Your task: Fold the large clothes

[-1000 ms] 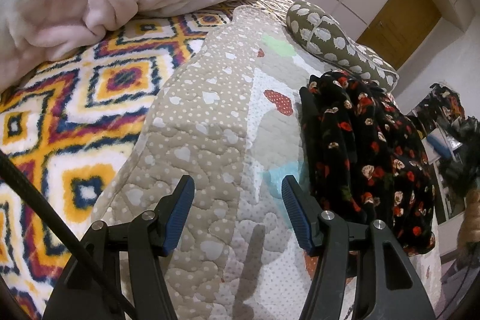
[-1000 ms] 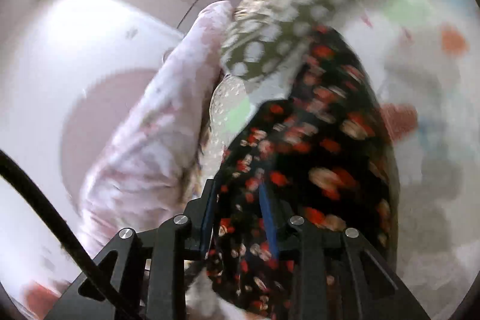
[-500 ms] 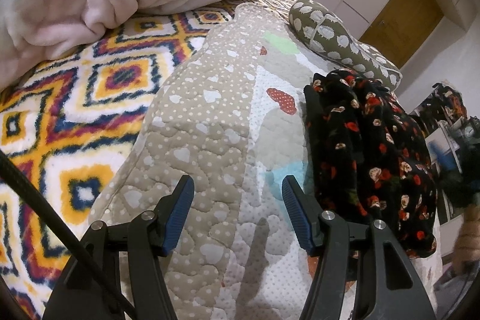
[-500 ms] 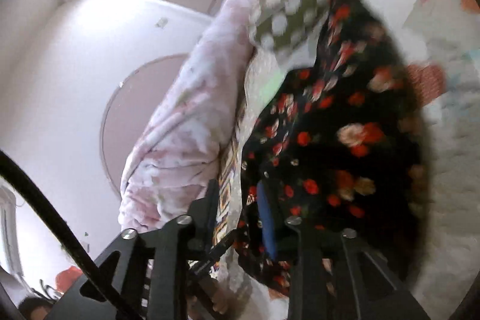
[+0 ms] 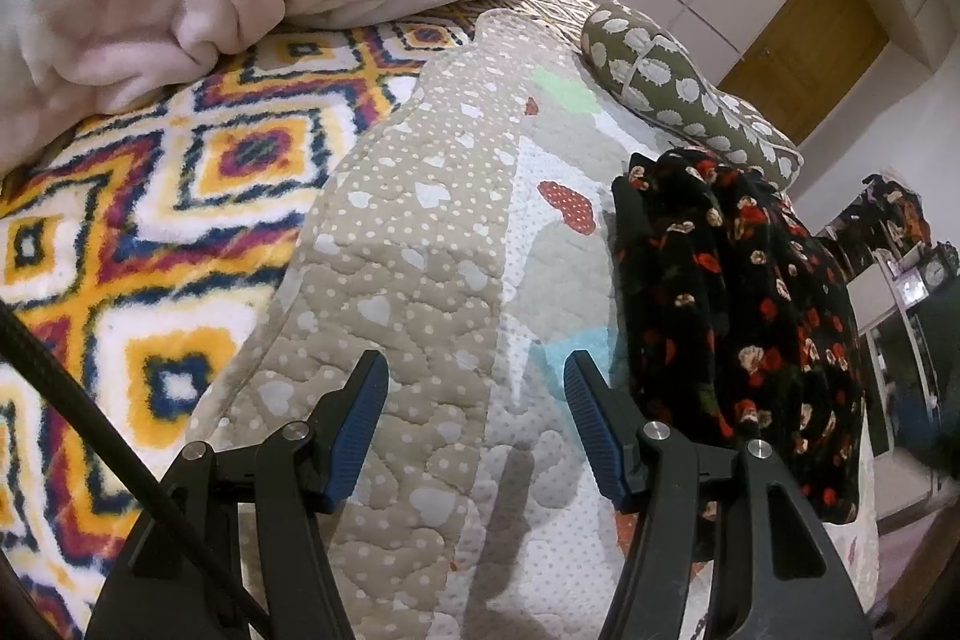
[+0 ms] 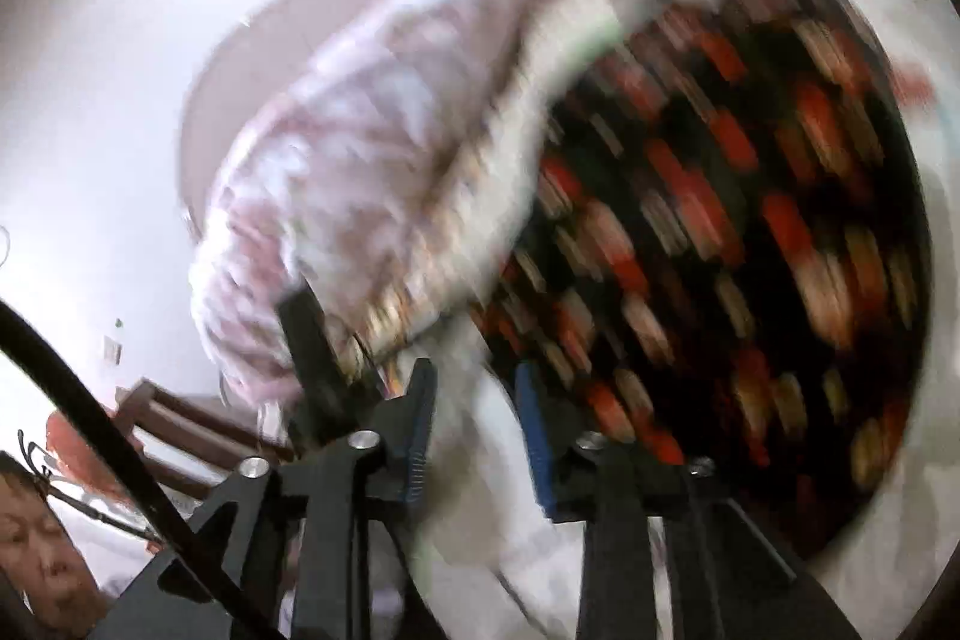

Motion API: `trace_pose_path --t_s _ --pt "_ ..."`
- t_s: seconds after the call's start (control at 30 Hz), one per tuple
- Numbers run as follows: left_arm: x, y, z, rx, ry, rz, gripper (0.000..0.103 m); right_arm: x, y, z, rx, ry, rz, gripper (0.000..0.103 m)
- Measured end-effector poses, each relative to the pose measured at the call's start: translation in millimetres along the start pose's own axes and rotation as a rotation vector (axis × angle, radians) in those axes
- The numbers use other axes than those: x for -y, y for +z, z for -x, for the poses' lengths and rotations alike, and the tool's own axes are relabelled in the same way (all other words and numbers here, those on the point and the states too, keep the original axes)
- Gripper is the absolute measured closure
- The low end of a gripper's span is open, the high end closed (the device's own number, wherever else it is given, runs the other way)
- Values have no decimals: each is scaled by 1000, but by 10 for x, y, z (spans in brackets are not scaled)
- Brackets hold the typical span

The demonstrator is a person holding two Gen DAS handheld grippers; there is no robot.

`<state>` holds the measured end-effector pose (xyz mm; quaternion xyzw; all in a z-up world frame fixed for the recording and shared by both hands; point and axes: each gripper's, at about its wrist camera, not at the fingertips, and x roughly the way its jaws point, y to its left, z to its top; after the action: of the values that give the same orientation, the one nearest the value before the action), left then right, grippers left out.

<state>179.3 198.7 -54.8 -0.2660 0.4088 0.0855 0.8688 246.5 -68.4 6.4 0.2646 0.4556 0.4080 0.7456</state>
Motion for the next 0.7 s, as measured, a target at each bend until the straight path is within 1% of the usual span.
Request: trace_pose_path --t_s 0.03,0.1,0.17,0.23,0.27,0.3,0.33,0.37,0.4,0.43,0.5,0.53,0.57,0.6,0.63,0.67,0.7 --pt "-5 3 9 3 2 1 43 -51 104 -28 25 -11 9 54" --pt "-20 7 18 8 5 6 43 -81 432 -241 63 -68 28 54" --pt "-60 14 38 14 8 16 43 36 650 -444 85 -123 20 55" --pt "-121 28 68 23 11 34 43 177 766 -728 67 -137 -35 55" --pt "-150 38 82 28 11 43 43 264 732 -875 39 -129 -65 55" --pt "-181 48 99 34 13 52 43 312 663 -956 16 -117 -70 55" --pt "-214 56 116 39 17 62 43 283 530 -1036 -10 -112 -36 55" --pt "-252 66 133 43 21 75 42 184 379 -1082 -34 -119 34 55" --pt "-286 74 142 45 29 88 41 104 289 -1099 -50 -119 75 54" --pt "-313 81 143 45 39 98 41 42 136 -1095 -81 -106 101 54" --pt "-342 84 137 43 46 113 40 -33 -162 -1061 -134 -52 103 49" --pt "-339 83 136 41 46 113 39 -71 -325 -1014 -123 -37 116 49" --pt "-322 81 138 42 52 106 39 -81 -446 -956 -109 -39 124 49" --pt "-301 76 141 44 57 98 37 -44 -564 -883 -104 -33 102 49" --pt "-275 67 141 45 61 87 37 33 -625 -853 -127 3 53 49" --pt "-248 54 140 44 63 76 37 144 -724 -850 -196 42 -40 47" --pt "-218 38 140 44 64 66 37 225 -822 -820 -230 28 -92 47"
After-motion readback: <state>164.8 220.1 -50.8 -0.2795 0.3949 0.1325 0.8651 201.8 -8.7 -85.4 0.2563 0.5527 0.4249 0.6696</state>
